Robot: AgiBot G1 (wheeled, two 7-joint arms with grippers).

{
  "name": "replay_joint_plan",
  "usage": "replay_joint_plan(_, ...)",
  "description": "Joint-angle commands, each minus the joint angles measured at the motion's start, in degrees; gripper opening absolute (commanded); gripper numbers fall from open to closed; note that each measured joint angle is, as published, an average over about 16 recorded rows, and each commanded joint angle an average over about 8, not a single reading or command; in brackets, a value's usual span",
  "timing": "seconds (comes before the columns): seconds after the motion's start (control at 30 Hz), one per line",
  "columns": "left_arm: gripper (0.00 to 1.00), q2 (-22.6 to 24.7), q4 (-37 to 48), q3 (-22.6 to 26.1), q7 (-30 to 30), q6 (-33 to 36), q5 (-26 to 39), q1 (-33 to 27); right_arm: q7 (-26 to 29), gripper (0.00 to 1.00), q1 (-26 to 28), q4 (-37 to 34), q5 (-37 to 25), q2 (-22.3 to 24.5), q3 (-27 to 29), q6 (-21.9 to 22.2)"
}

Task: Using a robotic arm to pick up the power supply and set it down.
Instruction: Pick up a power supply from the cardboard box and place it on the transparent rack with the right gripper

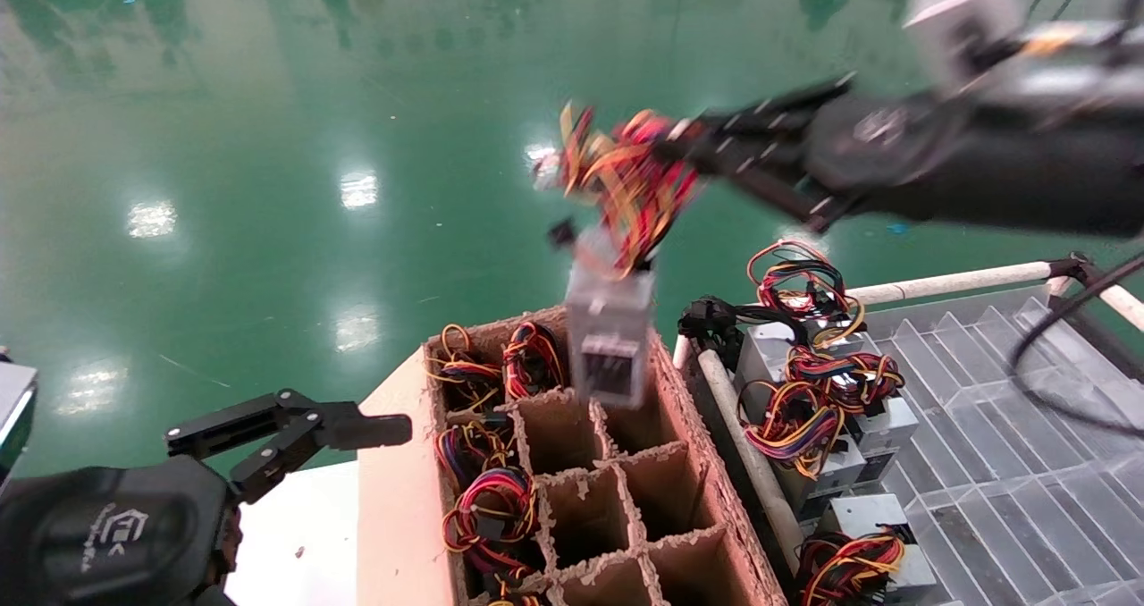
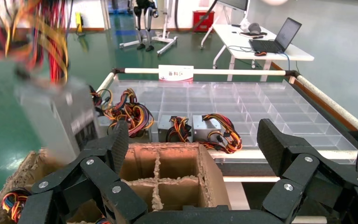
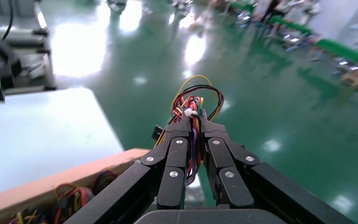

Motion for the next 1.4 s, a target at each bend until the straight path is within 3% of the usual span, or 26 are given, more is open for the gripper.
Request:
replay_joint_plan(0.03, 1.0, 0.0, 0.0, 0.0, 0.0, 0.0, 0.0, 0.0, 1.6, 0.0, 0.4, 1.6, 1.2, 2.1, 1.0, -0.2)
replay_joint_plan(0.43, 1.0, 0.0, 0.0, 0.0, 0.0, 0.0, 0.0, 0.0, 5.9, 0.0, 8.5, 7.4, -3.0, 15.5, 0.8, -3.1)
replay_joint_plan(0.83, 1.0, 0.0, 0.0, 0.0, 0.0, 0.0, 0.0, 0.0, 8.6, 0.0, 13.5, 18.6, -9.4, 28.2, -6.5, -4.0)
replay_joint_plan(1.13, 1.0, 0.0, 0.0, 0.1, 0.0, 0.0, 0.0, 0.0, 7.1, 0.0, 16.8, 24.0, -15.3, 33.5, -12.8, -4.0)
replay_joint_plan(1.4, 1.0, 0.0, 0.0, 0.1, 0.0, 0.0, -0.1, 0.0, 2.4, 0.0, 17.5, 27.4, -19.7, 35.0, -18.9, -4.1)
